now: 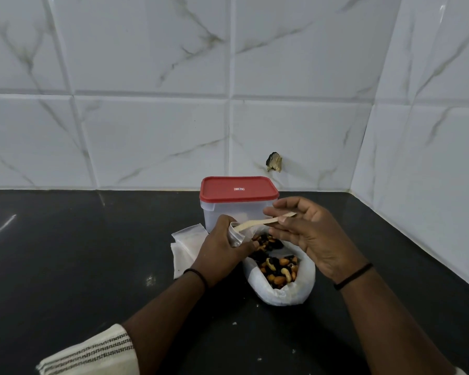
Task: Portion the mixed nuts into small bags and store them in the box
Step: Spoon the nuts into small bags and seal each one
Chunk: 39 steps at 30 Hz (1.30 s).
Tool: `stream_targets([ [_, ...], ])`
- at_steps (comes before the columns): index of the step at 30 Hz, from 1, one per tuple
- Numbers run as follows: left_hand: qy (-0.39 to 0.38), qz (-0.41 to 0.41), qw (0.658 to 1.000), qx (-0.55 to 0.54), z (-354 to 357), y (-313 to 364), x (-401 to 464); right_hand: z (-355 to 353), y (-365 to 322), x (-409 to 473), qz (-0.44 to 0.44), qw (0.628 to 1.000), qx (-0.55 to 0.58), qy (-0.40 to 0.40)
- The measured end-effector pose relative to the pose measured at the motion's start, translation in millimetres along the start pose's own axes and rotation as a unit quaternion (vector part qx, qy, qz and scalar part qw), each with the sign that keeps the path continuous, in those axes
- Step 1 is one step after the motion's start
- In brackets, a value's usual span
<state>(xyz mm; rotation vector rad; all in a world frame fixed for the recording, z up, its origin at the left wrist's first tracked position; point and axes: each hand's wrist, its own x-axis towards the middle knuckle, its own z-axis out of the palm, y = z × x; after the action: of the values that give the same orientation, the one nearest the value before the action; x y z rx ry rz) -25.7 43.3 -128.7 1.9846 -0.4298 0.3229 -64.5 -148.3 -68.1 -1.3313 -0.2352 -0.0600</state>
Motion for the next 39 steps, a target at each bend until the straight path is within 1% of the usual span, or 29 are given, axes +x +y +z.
stream_targets([
  [4,-0.004,-0.008,1.000,-0.008,-1,0,0,-2,-1,0,0.001,1.000,0.030,0.005],
  [6,-0.005,-0.010,1.000,-0.013,-1,0,0,-3,0,1,0.007,0.999,0.029,0.028],
  [9,-0.007,-0.015,1.000,-0.023,-1,0,0,-5,0,2,0.018,0.995,0.045,0.091],
  [11,-0.005,-0.015,1.000,-0.021,-1,1,0,-8,1,5,0.020,0.986,0.061,0.152],
  [12,-0.004,-0.013,1.000,-0.019,-1,1,0,-9,1,5,0.016,0.981,0.047,0.188],
  [13,-0.003,-0.012,1.000,-0.018,-1,1,-1,-12,3,7,0.003,0.974,0.002,0.228],
  [14,-0.002,-0.012,1.000,-0.016,-1,0,0,-15,6,8,-0.019,0.960,-0.077,0.268],
  [15,-0.003,-0.013,1.000,-0.015,-1,0,0,-19,10,10,-0.050,0.936,-0.177,0.300],
  [16,-0.004,-0.015,1.000,-0.015,-2,0,0,-22,13,12,-0.080,0.909,-0.267,0.311],
  [17,-0.005,-0.017,1.000,-0.015,-2,1,0,-23,16,13,-0.102,0.887,-0.331,0.305],
  [18,-0.006,-0.020,1.000,-0.016,-2,1,0,-23,18,13,-0.113,0.876,-0.368,0.291],
  [20,-0.007,-0.022,1.000,-0.016,-2,1,0,-22,21,14,-0.109,0.873,-0.393,0.267],
  [22,-0.005,-0.021,1.000,-0.020,-2,1,0,-22,26,15,-0.079,0.882,-0.390,0.253],
  [23,-0.004,-0.020,1.000,-0.021,-2,1,0,-22,28,16,-0.055,0.893,-0.372,0.246],
  [26,-0.002,-0.019,1.000,-0.020,-2,2,0,-20,32,17,0.040,0.935,-0.271,0.225],
  [28,-0.004,-0.020,1.000,-0.019,-2,2,0,-21,32,18,0.076,0.945,-0.229,0.222],
  [31,-0.005,-0.021,1.000,-0.020,-2,2,0,-24,31,19,0.088,0.945,-0.200,0.242],
  [39,-0.003,-0.019,0.999,-0.025,-2,3,-1,-33,27,18,0.057,0.935,-0.178,0.302],
])
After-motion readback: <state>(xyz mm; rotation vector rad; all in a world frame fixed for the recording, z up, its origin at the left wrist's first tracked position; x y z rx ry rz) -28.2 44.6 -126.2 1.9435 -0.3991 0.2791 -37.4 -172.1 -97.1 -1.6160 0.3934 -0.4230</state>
